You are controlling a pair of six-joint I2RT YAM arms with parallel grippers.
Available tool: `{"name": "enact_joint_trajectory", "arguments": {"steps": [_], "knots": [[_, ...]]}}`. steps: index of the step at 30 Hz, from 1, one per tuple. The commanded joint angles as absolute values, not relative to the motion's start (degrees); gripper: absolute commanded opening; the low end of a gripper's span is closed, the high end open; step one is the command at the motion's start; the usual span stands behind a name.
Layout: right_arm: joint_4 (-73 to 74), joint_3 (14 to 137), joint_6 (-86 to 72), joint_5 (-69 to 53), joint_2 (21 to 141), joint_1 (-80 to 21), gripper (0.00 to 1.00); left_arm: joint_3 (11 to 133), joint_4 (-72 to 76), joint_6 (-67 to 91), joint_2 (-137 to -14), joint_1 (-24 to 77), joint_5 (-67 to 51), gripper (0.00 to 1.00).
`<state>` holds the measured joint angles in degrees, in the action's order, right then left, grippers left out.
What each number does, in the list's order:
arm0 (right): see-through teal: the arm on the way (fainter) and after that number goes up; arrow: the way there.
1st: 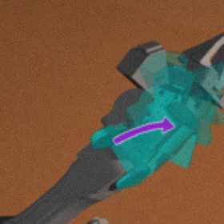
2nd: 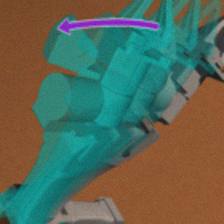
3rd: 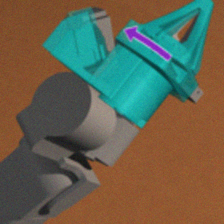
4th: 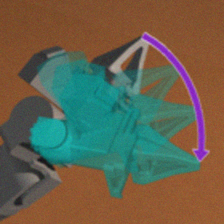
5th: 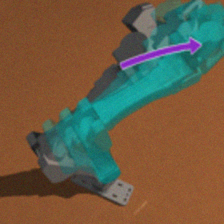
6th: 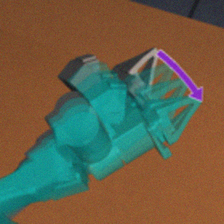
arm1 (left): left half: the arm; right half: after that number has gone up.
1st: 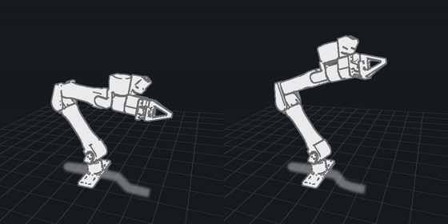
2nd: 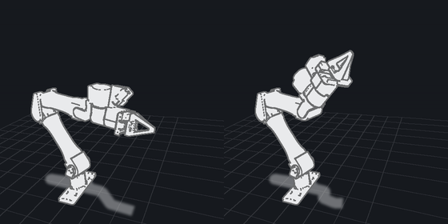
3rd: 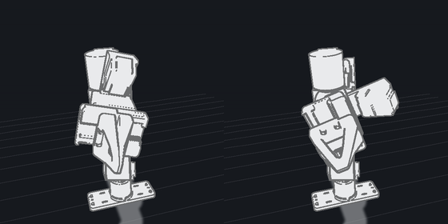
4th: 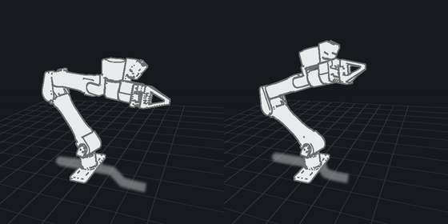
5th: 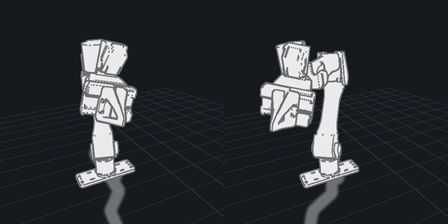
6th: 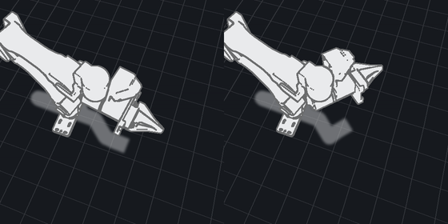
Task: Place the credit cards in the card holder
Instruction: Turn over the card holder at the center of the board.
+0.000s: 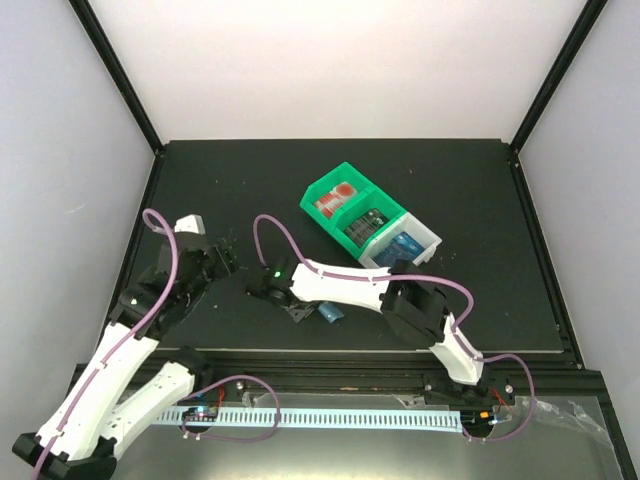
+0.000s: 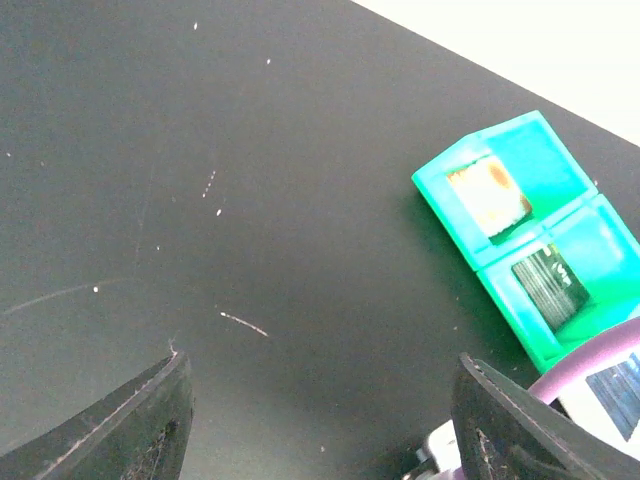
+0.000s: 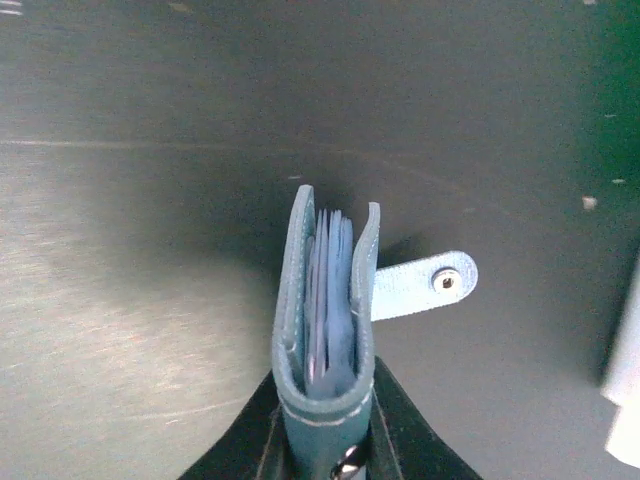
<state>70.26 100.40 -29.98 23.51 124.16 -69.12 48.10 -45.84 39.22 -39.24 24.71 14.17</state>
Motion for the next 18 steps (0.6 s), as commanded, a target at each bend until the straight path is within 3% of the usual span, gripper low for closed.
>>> {"name": "enact_joint_trajectory", "arguments": {"steps": [1, 4, 9, 18], "knots": [[60.44, 101.26, -29.67, 11.54, 123.96, -69.61, 0.18, 53.35, -49.88, 37.06, -38.10, 24.17, 16.69, 0.72], [54.90, 99.63, -29.37, 6.10, 122.04, -69.53, 0.41, 54.38, -50.93, 36.63, -38.27, 24.14, 16.03, 0.73], [47.72, 95.52, -29.19, 0.48, 115.79, -69.52, 0.57, 54.04, -52.03, 35.87, -39.16, 24.10, 12.64, 0.78], [36.70, 78.62, -32.11, 3.58, 99.09, -65.77, 0.60, 46.54, -48.46, 35.07, -39.97, 23.99, -2.52, 0.81]]}}
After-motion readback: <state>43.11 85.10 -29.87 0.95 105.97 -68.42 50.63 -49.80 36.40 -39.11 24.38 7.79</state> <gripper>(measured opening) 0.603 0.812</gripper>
